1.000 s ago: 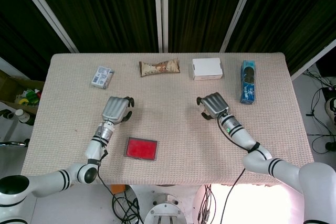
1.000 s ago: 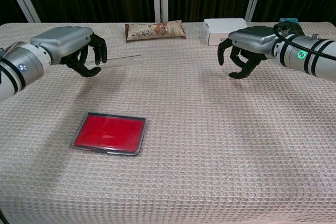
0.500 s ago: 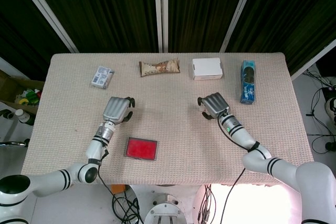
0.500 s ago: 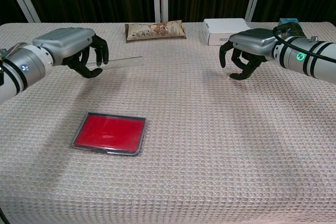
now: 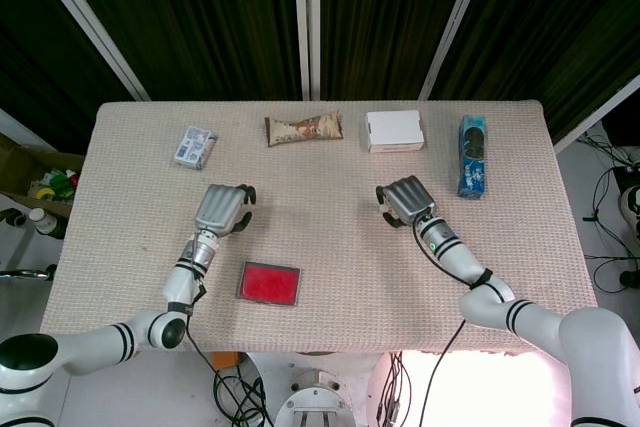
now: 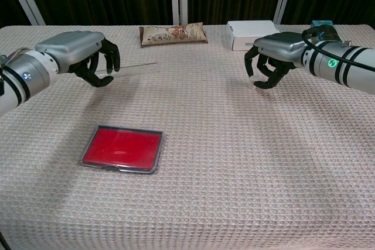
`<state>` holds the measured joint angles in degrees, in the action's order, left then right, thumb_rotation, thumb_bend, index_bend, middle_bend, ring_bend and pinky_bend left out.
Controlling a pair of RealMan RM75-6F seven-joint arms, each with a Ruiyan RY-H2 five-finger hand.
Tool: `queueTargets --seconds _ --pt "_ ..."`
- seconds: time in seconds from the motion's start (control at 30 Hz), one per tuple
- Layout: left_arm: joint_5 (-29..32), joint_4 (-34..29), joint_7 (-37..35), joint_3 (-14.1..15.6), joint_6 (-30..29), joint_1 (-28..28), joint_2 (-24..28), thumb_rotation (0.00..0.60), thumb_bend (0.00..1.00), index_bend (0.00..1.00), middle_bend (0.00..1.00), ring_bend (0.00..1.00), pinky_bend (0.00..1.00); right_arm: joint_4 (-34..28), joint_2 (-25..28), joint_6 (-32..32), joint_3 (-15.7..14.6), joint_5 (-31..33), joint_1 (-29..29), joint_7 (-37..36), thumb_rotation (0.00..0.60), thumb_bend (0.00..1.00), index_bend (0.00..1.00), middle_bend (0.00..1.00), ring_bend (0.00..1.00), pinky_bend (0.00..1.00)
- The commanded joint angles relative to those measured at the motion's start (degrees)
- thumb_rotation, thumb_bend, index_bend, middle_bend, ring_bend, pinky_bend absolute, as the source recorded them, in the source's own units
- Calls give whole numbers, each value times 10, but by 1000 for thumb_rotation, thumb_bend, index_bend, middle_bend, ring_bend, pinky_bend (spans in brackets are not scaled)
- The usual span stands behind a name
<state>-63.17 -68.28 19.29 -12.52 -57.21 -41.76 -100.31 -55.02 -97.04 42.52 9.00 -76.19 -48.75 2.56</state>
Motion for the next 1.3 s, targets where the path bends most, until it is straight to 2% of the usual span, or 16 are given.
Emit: queueTargets --seconds 0.03,0.17,0.4,0.6,0.87,1.1,1.3 --pt "0 -4 -14 -3 1 3 2 600 555 633 613 627 866 -25 17 17 4 -7 4 -12 600 453 653 837 950 956" --pt "0 -18 -50 -8 5 9 7 600 555 633 615 627 866 -113 85 46 14 -21 15 -45 600 474 689 853 960 967" --pt "-31 -42 -142 -20 -2 14 7 600 561 633 620 630 877 -295 220 95 55 -24 32 -67 600 477 711 870 978 988" --pt "-55 -45 -222 -32 -12 13 -10 600 566 633 618 630 877 -376 265 107 71 -20 31 -55 600 477 724 878 984 996" --pt "-59 -41 -284 -41 2 6 -27 600 566 633 617 629 877 -397 257 109 75 -19 17 -47 600 477 730 882 989 1000" --pt "-66 -40 -340 -47 6 5 -38 600 566 633 617 629 877 -389 232 112 76 -19 1 -34 600 477 733 882 990 1000" --pt "-75 -37 -361 -46 2 4 -45 600 567 633 616 629 877 -383 217 115 78 -14 -9 -21 600 477 736 884 991 1000"
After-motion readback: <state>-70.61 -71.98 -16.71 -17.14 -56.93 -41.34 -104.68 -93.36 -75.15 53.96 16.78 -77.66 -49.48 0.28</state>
